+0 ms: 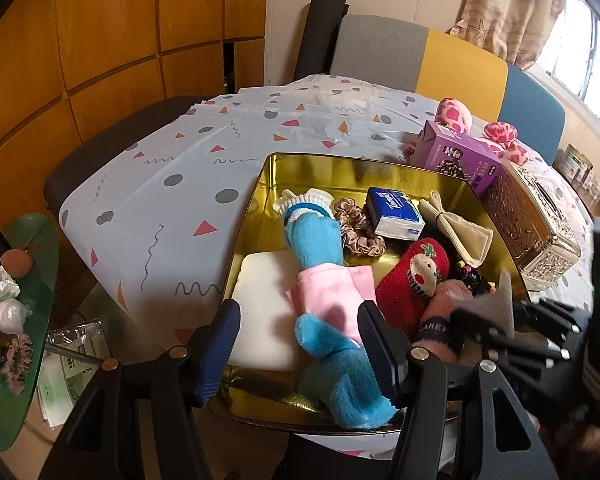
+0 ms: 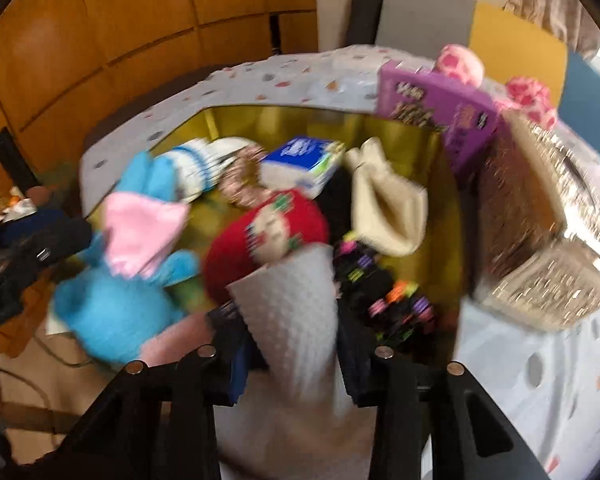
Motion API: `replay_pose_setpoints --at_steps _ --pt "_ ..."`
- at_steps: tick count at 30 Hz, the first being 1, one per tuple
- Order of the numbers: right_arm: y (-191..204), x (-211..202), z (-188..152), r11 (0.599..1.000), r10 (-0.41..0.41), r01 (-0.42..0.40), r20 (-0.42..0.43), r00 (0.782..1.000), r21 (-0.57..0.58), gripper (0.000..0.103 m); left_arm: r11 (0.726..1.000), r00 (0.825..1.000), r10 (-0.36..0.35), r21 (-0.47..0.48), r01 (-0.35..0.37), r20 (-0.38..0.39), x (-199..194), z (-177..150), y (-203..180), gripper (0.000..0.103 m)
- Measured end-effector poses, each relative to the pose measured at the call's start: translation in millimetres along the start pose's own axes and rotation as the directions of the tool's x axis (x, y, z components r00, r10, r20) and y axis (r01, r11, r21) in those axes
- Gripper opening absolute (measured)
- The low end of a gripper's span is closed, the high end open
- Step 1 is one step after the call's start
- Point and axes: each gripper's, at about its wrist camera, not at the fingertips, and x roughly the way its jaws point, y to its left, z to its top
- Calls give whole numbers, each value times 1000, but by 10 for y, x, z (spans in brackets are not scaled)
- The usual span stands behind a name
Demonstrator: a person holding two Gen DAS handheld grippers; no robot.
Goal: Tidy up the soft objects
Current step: 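Lower the white cloth into the tray and open the right tool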
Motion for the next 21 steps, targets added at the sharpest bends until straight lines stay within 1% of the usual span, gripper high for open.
replay_pose_setpoints --at_steps 2,4,7,9,10,14,15,17,20,21 --pt "-75 53 39 1000 -1 1 -4 1000 18 36 1000 1000 -3 4 3 1 5 7 -22 62" --pt "-78 79 80 999 -36 36 6 999 -7 36 1000 1000 0 14 0 8 1 13 -47 63" --pt "-118 113 121 998 -59 59 16 998 2 36 1000 1000 0 24 -1 20 -13 28 -87 70" --pt "-129 121 135 997 -77 77 26 997 -1 38 999 999 9 32 -10 33 -34 34 -111 71" --pt "-137 110 137 997 -78 78 27 997 5 41 999 999 12 34 -14 37 -42 33 -115 74" --pt "-213 48 125 998 -49 48 24 998 43 43 999 998 34 27 -35 54 -86 35 -113 79" --pt "-225 22 116 998 -41 39 26 999 53 44 999 998 38 24 -39 56 -97 34 -111 82" --pt "-230 -26 98 997 -43 40 37 998 66 49 998 997 49 22 -50 66 -124 35 -113 89" --pt "-221 -136 76 995 -54 48 67 996 82 58 997 993 69 19 -71 93 -184 24 -123 92" --pt "-226 -174 71 995 -59 52 78 995 88 60 997 992 72 17 -74 99 -202 19 -125 95"
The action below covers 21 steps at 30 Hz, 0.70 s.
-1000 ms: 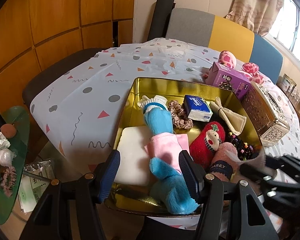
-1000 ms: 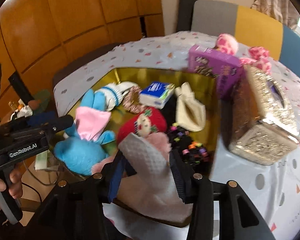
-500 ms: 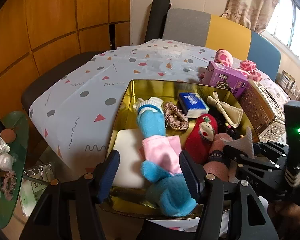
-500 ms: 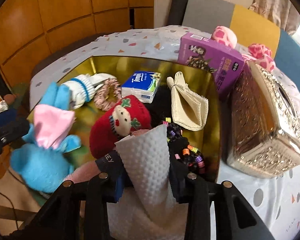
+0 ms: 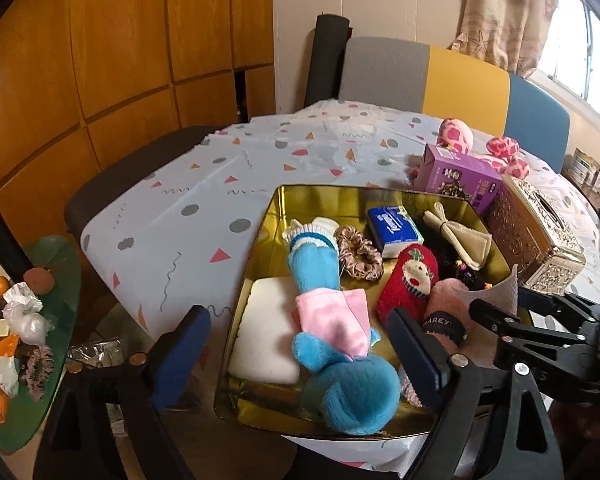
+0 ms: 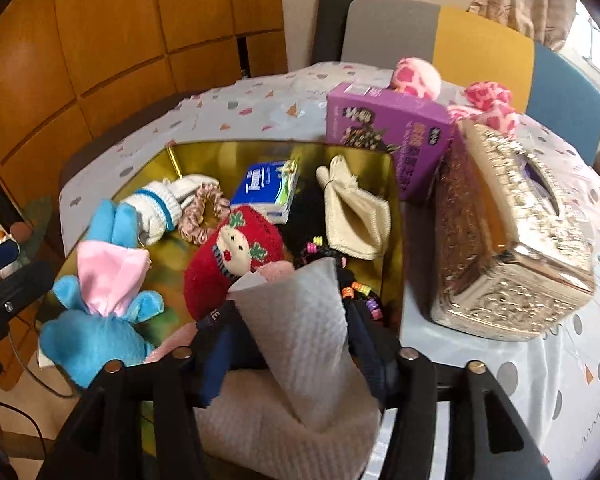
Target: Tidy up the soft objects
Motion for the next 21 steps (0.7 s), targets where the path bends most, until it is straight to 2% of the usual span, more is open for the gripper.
replay_pose_setpoints --at_steps 2,9,15,21 --pt "1 -99 -6 1000 -9 9 27 1000 8 66 1000 1000 3 1 -3 13 -39 -5 -14 100" --pt "2 -470 25 998 -54 49 131 990 36 74 1000 999 -6 0 6 40 -156 -30 -85 103" --pt "-8 -838 -5 991 -121 104 234 965 86 78 999 997 -32 -13 33 70 -277 -65 -138 103" --pt "-35 -983 -183 980 -167 133 246 955 146 79 999 995 -41 -12 42 94 -375 -82 -199 103"
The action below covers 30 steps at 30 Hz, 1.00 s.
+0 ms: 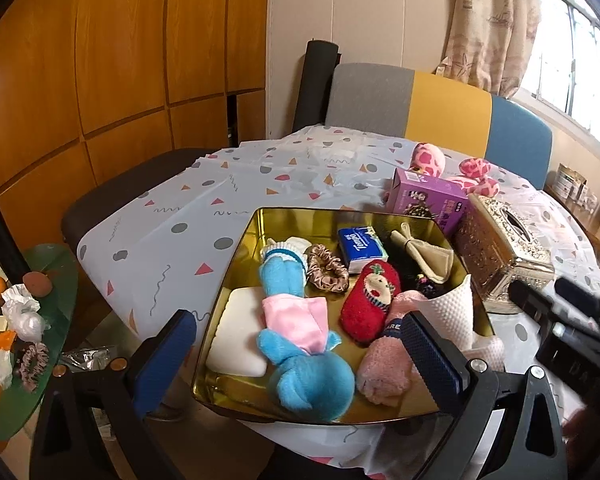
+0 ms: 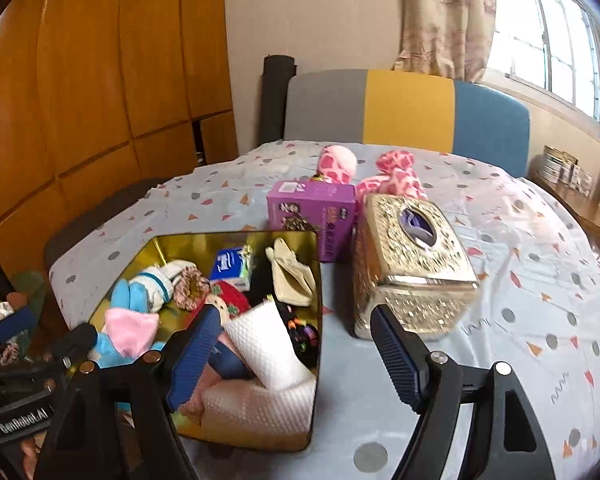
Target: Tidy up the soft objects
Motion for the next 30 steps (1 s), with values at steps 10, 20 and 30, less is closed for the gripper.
replay_pose_setpoints --at_steps 10,20,30 --pt "-29 51 -168 999 -39 39 -47 998 -7 79 1000 1000 23 -16 -23 5 -27 10 -28 103" --pt "27 97 -149 1000 -26 25 -55 998 -13 79 997 997 77 -7 -77 12 -37 -16 -80 103" --pt "13 90 -141 1000 -20 20 -56 998 3 79 997 997 74 -1 -74 3 -41 -22 -83 103"
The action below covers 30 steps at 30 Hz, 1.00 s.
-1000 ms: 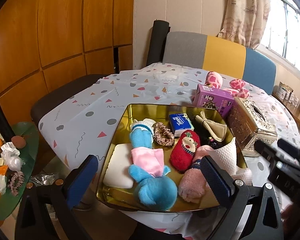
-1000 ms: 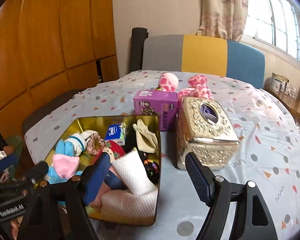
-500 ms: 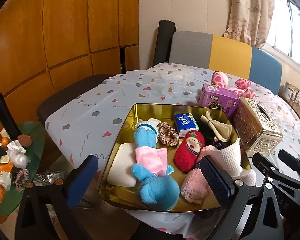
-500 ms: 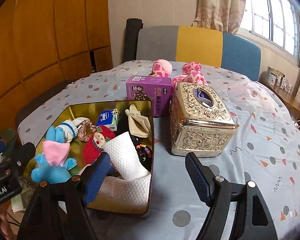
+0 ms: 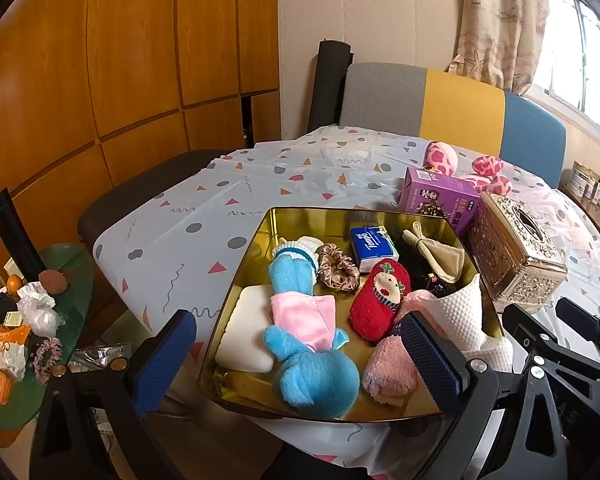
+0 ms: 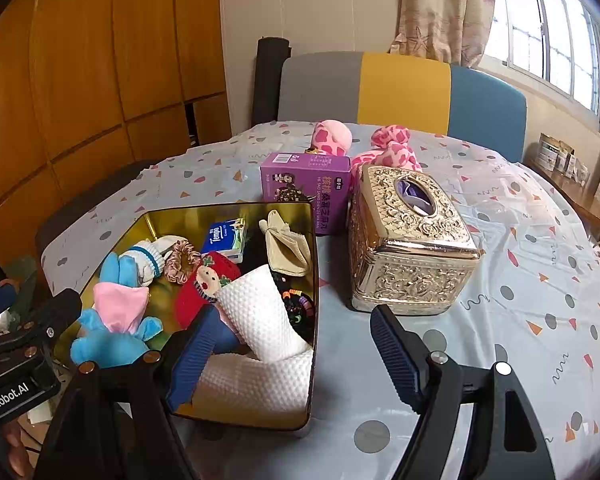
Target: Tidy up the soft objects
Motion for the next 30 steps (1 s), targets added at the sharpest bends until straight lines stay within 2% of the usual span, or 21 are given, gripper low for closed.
replay_pose_setpoints --at_steps 30 --pt "-16 10 -6 1000 2 -2 -5 1000 7 79 1000 1000 -7 4 7 -15 19 -22 -20 103"
